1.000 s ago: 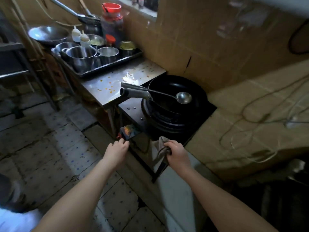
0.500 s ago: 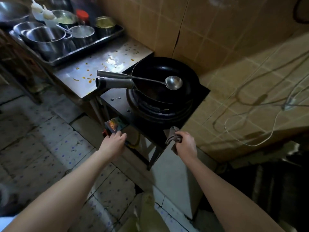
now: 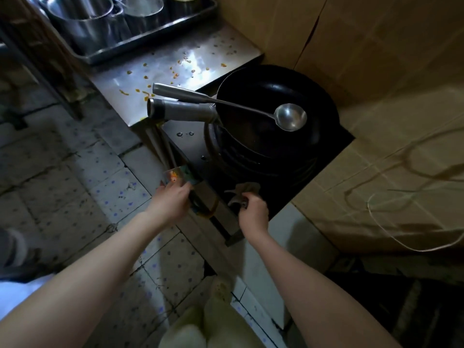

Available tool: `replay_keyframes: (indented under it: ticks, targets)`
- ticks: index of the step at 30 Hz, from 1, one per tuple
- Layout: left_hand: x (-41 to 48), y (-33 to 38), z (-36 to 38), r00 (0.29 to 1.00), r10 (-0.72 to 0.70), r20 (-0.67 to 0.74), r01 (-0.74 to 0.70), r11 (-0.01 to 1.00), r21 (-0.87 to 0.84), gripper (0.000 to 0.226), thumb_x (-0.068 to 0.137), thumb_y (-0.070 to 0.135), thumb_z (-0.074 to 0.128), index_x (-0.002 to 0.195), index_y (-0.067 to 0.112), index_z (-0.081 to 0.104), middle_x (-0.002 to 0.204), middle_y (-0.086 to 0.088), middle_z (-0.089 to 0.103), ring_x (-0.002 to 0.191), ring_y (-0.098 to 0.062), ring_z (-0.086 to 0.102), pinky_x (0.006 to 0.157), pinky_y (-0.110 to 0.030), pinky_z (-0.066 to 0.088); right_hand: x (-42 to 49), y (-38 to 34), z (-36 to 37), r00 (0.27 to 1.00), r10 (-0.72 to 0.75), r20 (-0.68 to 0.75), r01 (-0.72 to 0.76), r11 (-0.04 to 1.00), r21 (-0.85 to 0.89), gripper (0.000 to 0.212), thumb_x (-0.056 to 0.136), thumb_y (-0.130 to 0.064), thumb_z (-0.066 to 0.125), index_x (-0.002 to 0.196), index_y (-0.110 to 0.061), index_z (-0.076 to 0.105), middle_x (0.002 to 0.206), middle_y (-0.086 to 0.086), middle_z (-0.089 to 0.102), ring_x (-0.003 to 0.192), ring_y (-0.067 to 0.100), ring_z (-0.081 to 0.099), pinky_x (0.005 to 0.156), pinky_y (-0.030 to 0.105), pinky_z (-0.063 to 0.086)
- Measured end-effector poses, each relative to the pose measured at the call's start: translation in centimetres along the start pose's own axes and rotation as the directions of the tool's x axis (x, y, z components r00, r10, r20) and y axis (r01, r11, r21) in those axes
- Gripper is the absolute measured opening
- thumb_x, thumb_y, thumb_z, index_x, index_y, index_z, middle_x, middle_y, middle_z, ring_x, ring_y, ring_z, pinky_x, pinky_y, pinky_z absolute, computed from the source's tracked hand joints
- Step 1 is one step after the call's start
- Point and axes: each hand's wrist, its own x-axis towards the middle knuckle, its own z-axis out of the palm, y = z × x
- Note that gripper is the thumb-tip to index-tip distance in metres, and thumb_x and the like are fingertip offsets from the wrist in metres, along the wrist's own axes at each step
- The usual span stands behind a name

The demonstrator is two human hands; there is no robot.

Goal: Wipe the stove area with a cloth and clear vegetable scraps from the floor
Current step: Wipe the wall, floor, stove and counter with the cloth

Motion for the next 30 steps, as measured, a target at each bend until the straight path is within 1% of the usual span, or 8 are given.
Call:
replay_keyframes:
  ticks: [6, 10, 12, 15, 17, 20, 25, 30]
  targets:
    - [0.1, -2.1, -0.5, 1.000, -0.015, 0.000, 0.015, 0.999, -0.034, 0.040, 0.092, 0.018, 0.047, 0.132, 0.011, 0.046, 0.124, -0.009, 0.053, 0.104, -0.027, 0.056, 0.082, -0.036, 0.050, 1.3, -4.2, 2.4, 0.981, -0.108, 0.161, 0.123, 0.989, -0.087, 0.034, 0.094, -0.002, 0.043, 0.119, -0.016, 0.059, 0.121, 0.007, 0.057, 0.103, 0.028, 0.054, 0.086, 0.040, 0.052]
    - [1.5, -3.3, -0.5, 1.000, 0.009, 0.021, -0.008, 0.998, -0.055, 0.041, 0.090, 0.017, 0.051, 0.130, 0.016, 0.048, 0.124, -0.007, 0.053, 0.103, -0.027, 0.059, 0.081, -0.040, 0.052, 1.0, -3.7, 1.7, 0.975, -0.140, 0.173, 0.161, 0.980, -0.119, 0.033, 0.095, -0.007, 0.042, 0.122, -0.020, 0.058, 0.127, 0.003, 0.054, 0.105, 0.027, 0.054, 0.086, 0.038, 0.052]
    - [2.5, -3.9, -0.5, 0.998, 0.054, 0.031, -0.052, 0.997, -0.052, 0.037, 0.091, 0.019, 0.051, 0.128, 0.017, 0.048, 0.122, -0.006, 0.053, 0.100, -0.024, 0.059, 0.079, -0.037, 0.053, 0.6, -2.6, 1.0, 0.988, -0.065, 0.139, 0.086, 0.985, -0.151, 0.035, 0.095, -0.007, 0.043, 0.123, -0.021, 0.059, 0.128, 0.003, 0.054, 0.107, 0.027, 0.053, 0.086, 0.037, 0.051]
    - [4.2, -4.9, -0.3, 0.984, 0.169, 0.047, -0.169, 0.986, -0.009, 0.036, 0.093, 0.023, 0.051, 0.128, 0.017, 0.049, 0.121, -0.005, 0.054, 0.100, -0.022, 0.060, 0.081, -0.034, 0.053, -0.4, -0.7, -0.5, 0.993, 0.115, 0.018, -0.111, 0.981, -0.158, 0.042, 0.092, -0.003, 0.044, 0.128, -0.021, 0.057, 0.130, 0.005, 0.054, 0.113, 0.028, 0.052, 0.091, 0.037, 0.048]
    - [5.4, -5.6, -0.6, 0.971, 0.223, 0.084, -0.224, 0.974, 0.009, 0.037, 0.092, 0.025, 0.051, 0.128, 0.018, 0.048, 0.121, -0.004, 0.052, 0.103, -0.023, 0.059, 0.080, -0.035, 0.050, -1.1, 0.1, -1.5, 0.971, 0.233, -0.061, -0.238, 0.966, -0.101, 0.042, 0.091, -0.003, 0.046, 0.129, -0.017, 0.056, 0.128, 0.009, 0.056, 0.112, 0.029, 0.053, 0.093, 0.034, 0.045]
    - [7.1, -7.3, -1.2, 0.948, 0.288, 0.138, -0.299, 0.952, 0.061, 0.036, 0.091, 0.027, 0.051, 0.125, 0.020, 0.047, 0.118, -0.004, 0.050, 0.106, -0.026, 0.057, 0.078, -0.038, 0.046, -1.2, -0.5, -1.6, 0.911, 0.387, -0.143, -0.400, 0.914, -0.075, 0.042, 0.090, -0.001, 0.044, 0.127, -0.016, 0.058, 0.120, 0.015, 0.060, 0.107, 0.033, 0.057, 0.088, 0.034, 0.046]
    - [8.8, -11.0, -1.7, 0.926, 0.330, 0.186, -0.347, 0.935, 0.071, 0.046, 0.088, 0.026, 0.053, 0.132, 0.021, 0.043, 0.123, -0.004, 0.049, 0.110, -0.027, 0.055, 0.080, -0.037, 0.045, -0.3, -4.6, 1.3, 0.868, 0.439, -0.232, -0.468, 0.879, -0.088, 0.043, 0.088, 0.006, 0.043, 0.124, -0.012, 0.060, 0.117, 0.015, 0.062, 0.110, 0.034, 0.055, 0.089, 0.037, 0.048]
    - [9.4, -13.7, -2.3, 0.919, 0.324, 0.224, -0.345, 0.937, 0.060, 0.046, 0.087, 0.034, 0.055, 0.130, 0.021, 0.044, 0.123, -0.004, 0.048, 0.111, -0.026, 0.054, 0.084, -0.037, 0.044, 1.0, -8.0, 3.8, 0.852, 0.469, -0.232, -0.494, 0.867, -0.061, 0.034, 0.088, 0.004, 0.047, 0.113, -0.010, 0.064, 0.113, 0.014, 0.064, 0.103, 0.035, 0.057, 0.082, 0.041, 0.052]
